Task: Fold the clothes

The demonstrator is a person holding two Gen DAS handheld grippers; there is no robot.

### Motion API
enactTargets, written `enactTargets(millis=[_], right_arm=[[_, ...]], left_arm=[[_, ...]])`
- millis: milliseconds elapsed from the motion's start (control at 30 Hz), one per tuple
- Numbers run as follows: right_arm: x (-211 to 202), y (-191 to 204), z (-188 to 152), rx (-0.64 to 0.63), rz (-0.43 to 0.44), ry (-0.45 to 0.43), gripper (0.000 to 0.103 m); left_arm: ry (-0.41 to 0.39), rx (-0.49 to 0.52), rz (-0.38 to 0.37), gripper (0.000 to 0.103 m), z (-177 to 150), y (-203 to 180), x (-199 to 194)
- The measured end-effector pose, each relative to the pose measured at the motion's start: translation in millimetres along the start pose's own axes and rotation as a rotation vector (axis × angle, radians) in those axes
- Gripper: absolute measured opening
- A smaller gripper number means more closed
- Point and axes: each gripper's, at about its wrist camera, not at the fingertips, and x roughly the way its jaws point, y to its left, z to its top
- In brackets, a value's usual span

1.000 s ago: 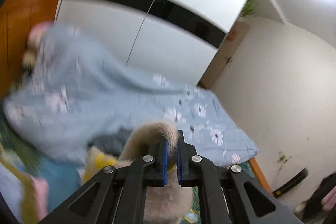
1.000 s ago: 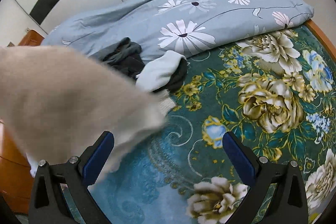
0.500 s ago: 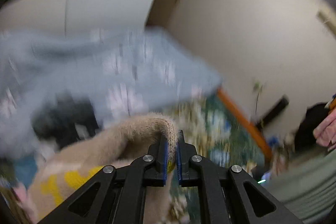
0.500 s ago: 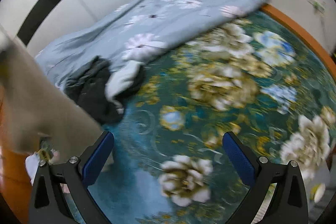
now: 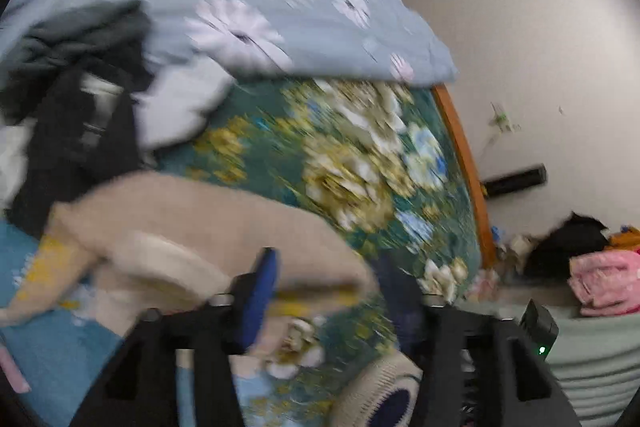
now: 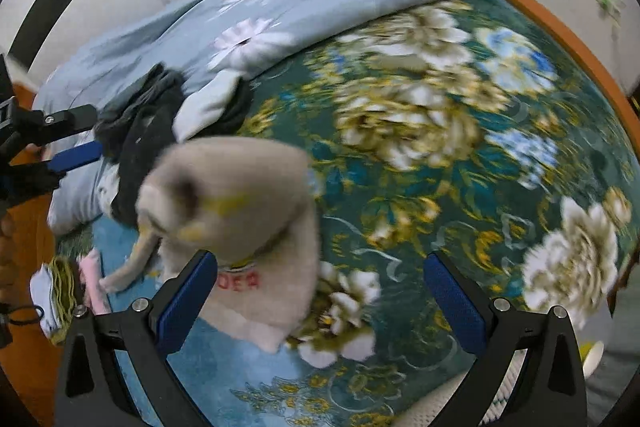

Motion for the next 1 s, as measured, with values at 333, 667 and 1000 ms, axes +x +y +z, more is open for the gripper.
enactTargets(millis=[333, 667, 1000], right_arm=[[89.9, 68.4, 26.8, -0.321, -0.144, 0.097, 0.103], [100.5, 34.2, 58.3, -0.272, -0.31, 0.072, 0.101], [109.4, 18.7, 65.3, -0.168, -0.261, 0.061, 0.1]], left_arm=[[-0.024, -0.533, 0.091, 0.059, -35.0, 175.0, 11.4], [0.031, -0.784, 0.05, 0.059, -45.2, 239.7, 101.9], [0.017, -0.89, 0.007, 0.045, -59.9, 242.3, 136.3]])
